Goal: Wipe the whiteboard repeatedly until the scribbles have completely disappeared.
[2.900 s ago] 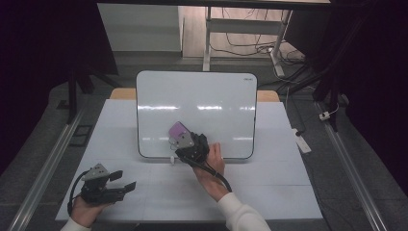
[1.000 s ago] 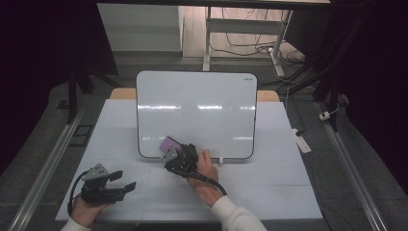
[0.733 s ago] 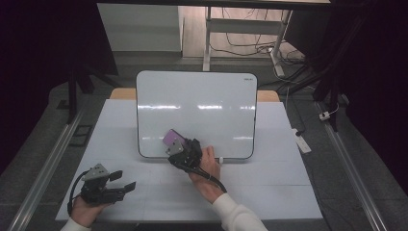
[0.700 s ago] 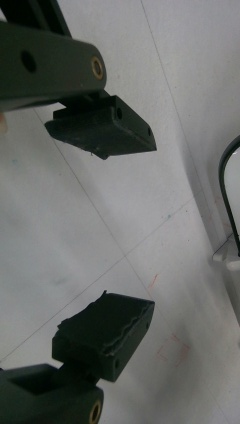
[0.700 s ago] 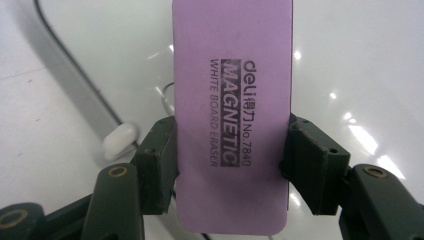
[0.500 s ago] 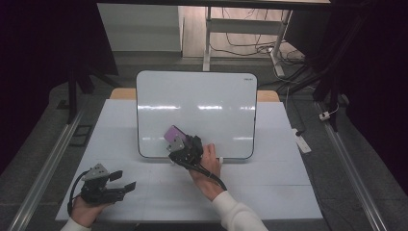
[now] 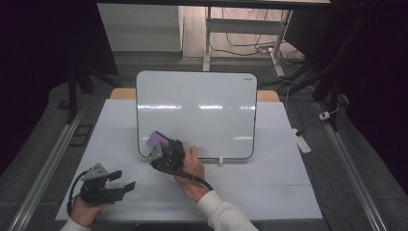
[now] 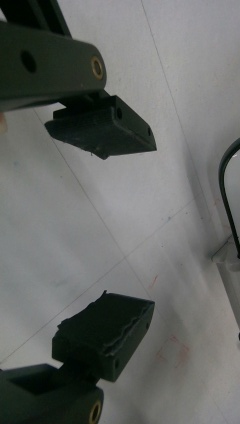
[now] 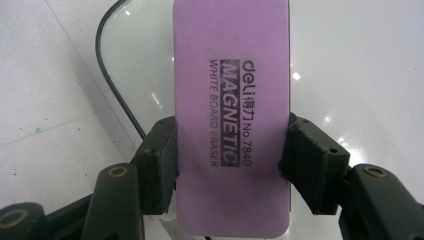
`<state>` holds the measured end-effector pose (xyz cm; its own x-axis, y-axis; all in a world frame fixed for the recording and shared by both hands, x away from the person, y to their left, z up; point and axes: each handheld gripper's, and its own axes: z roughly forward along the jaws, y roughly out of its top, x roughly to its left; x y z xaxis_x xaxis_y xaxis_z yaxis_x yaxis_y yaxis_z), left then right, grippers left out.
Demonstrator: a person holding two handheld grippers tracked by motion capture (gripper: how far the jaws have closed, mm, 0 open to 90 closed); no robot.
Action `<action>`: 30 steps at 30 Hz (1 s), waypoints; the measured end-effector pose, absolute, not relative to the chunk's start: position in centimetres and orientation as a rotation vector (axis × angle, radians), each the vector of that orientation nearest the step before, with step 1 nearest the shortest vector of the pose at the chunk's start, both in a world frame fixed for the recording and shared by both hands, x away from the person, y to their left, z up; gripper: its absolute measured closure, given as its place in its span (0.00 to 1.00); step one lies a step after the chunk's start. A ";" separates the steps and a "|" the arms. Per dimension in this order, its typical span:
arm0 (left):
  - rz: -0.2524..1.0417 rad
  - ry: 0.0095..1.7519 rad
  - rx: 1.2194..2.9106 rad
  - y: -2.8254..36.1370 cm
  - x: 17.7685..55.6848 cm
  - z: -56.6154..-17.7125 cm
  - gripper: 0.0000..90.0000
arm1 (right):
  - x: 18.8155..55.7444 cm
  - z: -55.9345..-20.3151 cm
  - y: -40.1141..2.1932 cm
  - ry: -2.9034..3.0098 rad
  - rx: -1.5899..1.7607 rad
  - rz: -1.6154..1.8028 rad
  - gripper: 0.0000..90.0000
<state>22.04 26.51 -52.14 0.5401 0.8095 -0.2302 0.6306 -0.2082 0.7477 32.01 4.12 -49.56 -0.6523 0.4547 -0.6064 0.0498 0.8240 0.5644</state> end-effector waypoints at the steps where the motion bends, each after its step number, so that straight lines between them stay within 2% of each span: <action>1: 0.265 1.173 1.929 26.5 22.0 -52.1 0.29 | 32.1 -49.5 4.0 2.220 0.366 0.663 0.46; 10: 0.267 1.173 1.930 26.5 22.0 -52.1 0.29 | 33.8 -47.6 2.0 2.191 0.497 0.763 0.46; 23: 0.271 1.178 1.929 26.5 22.0 -52.1 0.29 | 32.5 -49.3 4.4 2.201 0.410 0.771 0.46; 30: 0.268 1.176 1.928 26.5 22.0 -52.1 0.29 | 32.5 -49.4 1.7 2.185 0.438 0.747 0.46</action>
